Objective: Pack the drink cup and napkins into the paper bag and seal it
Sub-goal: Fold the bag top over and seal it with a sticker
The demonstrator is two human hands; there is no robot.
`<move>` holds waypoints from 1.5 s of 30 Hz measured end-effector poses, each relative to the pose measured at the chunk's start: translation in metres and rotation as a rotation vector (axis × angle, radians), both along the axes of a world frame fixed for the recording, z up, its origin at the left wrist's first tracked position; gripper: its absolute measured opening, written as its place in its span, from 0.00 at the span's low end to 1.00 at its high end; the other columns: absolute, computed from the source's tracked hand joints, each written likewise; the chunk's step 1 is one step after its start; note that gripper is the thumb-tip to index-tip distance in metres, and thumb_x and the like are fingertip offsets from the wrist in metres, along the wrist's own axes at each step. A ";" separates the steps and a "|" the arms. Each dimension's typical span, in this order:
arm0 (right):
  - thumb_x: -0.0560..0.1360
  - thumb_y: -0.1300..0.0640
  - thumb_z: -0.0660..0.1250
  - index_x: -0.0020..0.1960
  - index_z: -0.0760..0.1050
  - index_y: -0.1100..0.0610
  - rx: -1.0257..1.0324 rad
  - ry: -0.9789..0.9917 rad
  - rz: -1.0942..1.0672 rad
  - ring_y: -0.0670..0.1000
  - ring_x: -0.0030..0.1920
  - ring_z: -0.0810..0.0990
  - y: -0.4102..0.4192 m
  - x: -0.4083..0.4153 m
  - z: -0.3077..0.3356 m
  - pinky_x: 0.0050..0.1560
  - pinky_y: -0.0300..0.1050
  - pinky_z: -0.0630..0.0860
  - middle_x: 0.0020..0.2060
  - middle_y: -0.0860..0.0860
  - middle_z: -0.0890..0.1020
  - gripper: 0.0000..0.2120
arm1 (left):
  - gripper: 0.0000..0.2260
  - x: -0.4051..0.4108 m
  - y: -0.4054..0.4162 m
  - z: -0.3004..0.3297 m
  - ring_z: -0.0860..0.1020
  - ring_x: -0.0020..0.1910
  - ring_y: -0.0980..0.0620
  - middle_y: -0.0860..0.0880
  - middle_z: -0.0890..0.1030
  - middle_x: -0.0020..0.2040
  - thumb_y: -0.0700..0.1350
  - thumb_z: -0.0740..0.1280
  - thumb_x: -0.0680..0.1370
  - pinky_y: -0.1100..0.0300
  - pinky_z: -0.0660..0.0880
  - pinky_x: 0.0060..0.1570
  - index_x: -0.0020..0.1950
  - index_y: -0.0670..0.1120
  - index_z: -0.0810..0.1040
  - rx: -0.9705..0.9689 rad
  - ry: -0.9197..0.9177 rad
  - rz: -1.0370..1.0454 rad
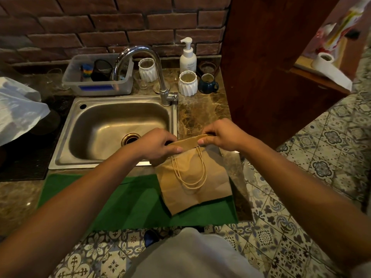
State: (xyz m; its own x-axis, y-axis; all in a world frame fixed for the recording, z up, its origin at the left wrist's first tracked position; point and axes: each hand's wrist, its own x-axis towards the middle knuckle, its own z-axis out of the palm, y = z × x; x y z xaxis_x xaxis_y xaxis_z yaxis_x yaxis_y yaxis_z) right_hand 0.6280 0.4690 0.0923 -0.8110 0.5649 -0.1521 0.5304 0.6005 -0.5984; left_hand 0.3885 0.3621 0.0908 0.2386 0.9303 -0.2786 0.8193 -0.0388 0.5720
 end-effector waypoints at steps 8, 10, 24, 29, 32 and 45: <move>0.75 0.48 0.75 0.47 0.85 0.59 -0.237 0.135 -0.216 0.39 0.31 0.77 0.014 0.020 -0.013 0.34 0.37 0.72 0.35 0.52 0.84 0.13 | 0.10 -0.002 0.005 -0.008 0.75 0.34 0.54 0.53 0.78 0.33 0.57 0.66 0.77 0.51 0.72 0.36 0.40 0.53 0.80 0.064 -0.069 0.045; 0.75 0.50 0.76 0.46 0.85 0.60 -0.266 0.162 -0.219 0.39 0.33 0.79 0.016 0.024 -0.015 0.35 0.35 0.74 0.35 0.51 0.84 0.12 | 0.11 0.000 0.006 -0.011 0.74 0.34 0.55 0.53 0.77 0.33 0.56 0.67 0.77 0.50 0.72 0.37 0.39 0.52 0.80 0.049 -0.088 0.055; 0.78 0.60 0.73 0.53 0.85 0.63 -0.436 0.392 -0.413 0.40 0.33 0.80 0.029 0.042 -0.043 0.40 0.39 0.80 0.28 0.41 0.82 0.07 | 0.14 0.027 0.012 -0.006 0.74 0.31 0.60 0.54 0.75 0.30 0.54 0.68 0.81 0.59 0.65 0.31 0.36 0.54 0.76 0.104 -0.012 0.107; 0.75 0.59 0.76 0.51 0.85 0.63 -0.453 0.480 -0.506 0.42 0.35 0.80 0.024 0.042 -0.050 0.42 0.42 0.78 0.29 0.41 0.82 0.08 | 0.13 0.027 0.014 -0.006 0.71 0.32 0.59 0.50 0.76 0.35 0.53 0.68 0.80 0.58 0.67 0.34 0.42 0.44 0.80 -0.074 -0.179 0.060; 0.76 0.55 0.75 0.50 0.85 0.58 -0.444 0.526 -0.582 0.38 0.36 0.80 0.023 0.039 -0.050 0.42 0.39 0.76 0.32 0.40 0.83 0.07 | 0.12 0.029 0.016 -0.003 0.71 0.32 0.58 0.49 0.75 0.35 0.48 0.69 0.82 0.62 0.66 0.32 0.44 0.41 0.80 -0.085 -0.260 0.092; 0.68 0.40 0.79 0.41 0.83 0.49 -0.119 0.079 -0.109 0.40 0.36 0.77 0.031 0.014 -0.027 0.36 0.40 0.69 0.34 0.43 0.81 0.13 | 0.10 0.032 0.018 -0.002 0.68 0.29 0.59 0.55 0.72 0.31 0.46 0.68 0.82 0.58 0.64 0.32 0.40 0.47 0.79 -0.099 -0.247 0.094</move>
